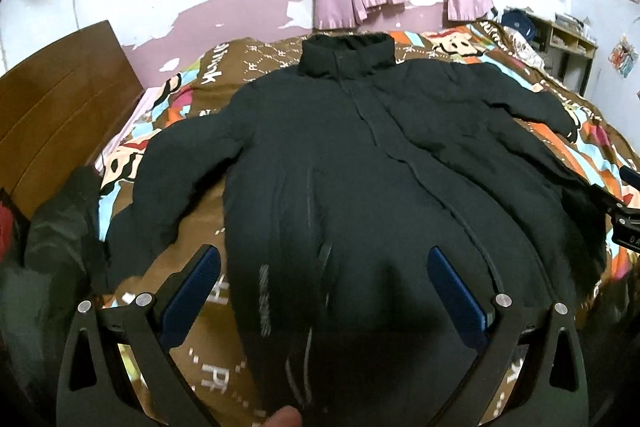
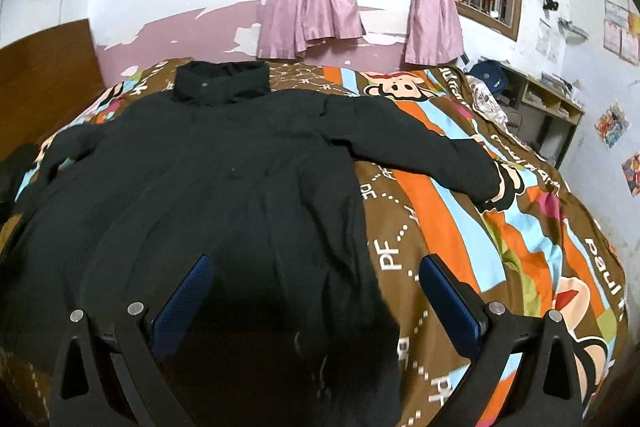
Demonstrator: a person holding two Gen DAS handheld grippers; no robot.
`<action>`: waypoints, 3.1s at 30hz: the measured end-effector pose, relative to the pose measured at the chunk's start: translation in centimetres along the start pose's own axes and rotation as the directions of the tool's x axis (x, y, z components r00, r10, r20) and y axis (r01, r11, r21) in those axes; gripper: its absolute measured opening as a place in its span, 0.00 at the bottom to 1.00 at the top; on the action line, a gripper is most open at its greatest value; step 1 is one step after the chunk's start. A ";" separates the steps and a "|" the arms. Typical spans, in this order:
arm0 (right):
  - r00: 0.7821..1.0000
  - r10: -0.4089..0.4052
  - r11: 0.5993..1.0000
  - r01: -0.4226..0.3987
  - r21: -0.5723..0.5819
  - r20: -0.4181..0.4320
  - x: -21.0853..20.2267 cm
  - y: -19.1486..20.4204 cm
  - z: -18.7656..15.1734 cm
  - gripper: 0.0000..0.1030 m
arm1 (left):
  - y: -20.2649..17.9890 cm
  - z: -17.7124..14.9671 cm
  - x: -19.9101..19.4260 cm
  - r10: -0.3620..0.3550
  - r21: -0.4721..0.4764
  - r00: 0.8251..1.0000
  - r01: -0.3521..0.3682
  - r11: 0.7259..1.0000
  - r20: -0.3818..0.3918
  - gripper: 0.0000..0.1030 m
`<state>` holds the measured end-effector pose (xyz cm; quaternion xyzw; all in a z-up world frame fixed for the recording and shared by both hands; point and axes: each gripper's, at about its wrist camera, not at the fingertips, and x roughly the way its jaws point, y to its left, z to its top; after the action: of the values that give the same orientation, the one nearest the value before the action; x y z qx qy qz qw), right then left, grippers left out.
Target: Fold large clothes
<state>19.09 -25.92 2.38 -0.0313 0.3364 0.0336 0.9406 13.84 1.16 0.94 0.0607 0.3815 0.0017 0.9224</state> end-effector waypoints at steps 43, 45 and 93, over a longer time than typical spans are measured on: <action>0.993 0.115 0.435 -0.051 0.899 0.001 25.1 -27.8 3.9 0.84 | -13.0 18.3 22.9 -0.082 0.040 0.995 0.084 0.996 -0.055 0.98; 0.993 0.117 0.420 -0.057 0.906 0.008 25.5 -28.2 3.5 0.64 | -14.5 19.2 24.0 -0.117 0.046 0.992 0.119 0.992 -0.050 0.98; 0.977 0.197 0.831 -0.125 -0.541 0.076 14.7 12.6 16.4 0.07 | 7.2 20.8 8.8 -0.206 -0.295 0.969 0.158 0.942 -0.139 0.99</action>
<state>39.67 -11.45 5.27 -0.2607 0.2538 0.2069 0.9082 35.05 6.47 10.12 -0.1071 0.4579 -0.0244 0.8822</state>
